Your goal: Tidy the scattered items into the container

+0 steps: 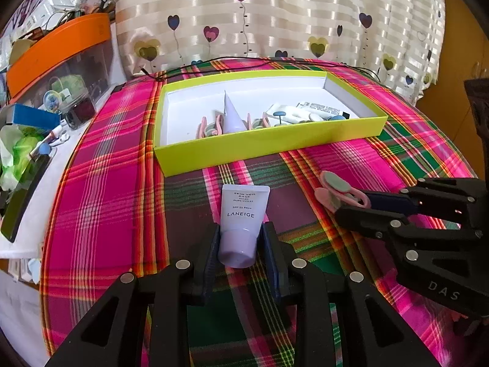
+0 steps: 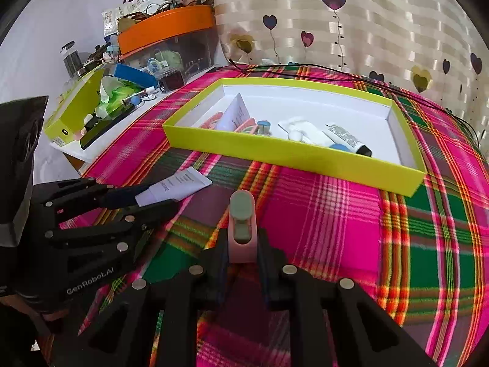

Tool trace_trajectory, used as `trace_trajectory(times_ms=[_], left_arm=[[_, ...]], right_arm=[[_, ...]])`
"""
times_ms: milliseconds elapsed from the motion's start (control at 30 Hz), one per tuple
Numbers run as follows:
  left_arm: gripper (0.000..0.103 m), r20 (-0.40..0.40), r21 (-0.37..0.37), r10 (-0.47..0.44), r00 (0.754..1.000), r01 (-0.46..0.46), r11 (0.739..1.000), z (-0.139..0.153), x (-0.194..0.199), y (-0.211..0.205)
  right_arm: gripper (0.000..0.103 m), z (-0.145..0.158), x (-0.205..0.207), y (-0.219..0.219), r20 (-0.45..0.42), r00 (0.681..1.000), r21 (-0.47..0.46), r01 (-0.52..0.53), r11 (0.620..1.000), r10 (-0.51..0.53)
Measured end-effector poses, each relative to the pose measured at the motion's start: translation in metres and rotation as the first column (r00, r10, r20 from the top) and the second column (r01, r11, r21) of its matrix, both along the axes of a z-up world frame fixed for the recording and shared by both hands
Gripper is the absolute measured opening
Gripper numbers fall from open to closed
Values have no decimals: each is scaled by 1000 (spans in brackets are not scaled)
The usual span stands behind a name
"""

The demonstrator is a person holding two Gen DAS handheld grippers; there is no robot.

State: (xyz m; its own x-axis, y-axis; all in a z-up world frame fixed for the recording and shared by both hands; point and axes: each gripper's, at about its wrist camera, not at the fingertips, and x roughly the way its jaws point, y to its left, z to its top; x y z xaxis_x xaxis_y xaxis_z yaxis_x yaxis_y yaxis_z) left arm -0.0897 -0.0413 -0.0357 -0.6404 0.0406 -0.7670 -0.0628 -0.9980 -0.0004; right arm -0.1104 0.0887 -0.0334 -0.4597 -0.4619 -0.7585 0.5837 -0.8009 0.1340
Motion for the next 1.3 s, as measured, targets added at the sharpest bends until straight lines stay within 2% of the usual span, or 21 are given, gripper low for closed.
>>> trace_trajectory(times_ms=[433, 767, 1300], left_arm=[[28, -1, -7, 28, 1000, -28, 1000, 0, 7, 6], [28, -6, 13, 2, 1000, -2, 1000, 1, 21, 18], [27, -75, 20, -7, 997, 8, 1000, 25, 38, 24]], right_arm=[[18, 4, 14, 18, -19, 999, -14, 49, 999, -49], [18, 15, 21, 27, -47, 997, -36, 66, 997, -68], [18, 29, 28, 39, -75, 993, -73, 90, 993, -96]])
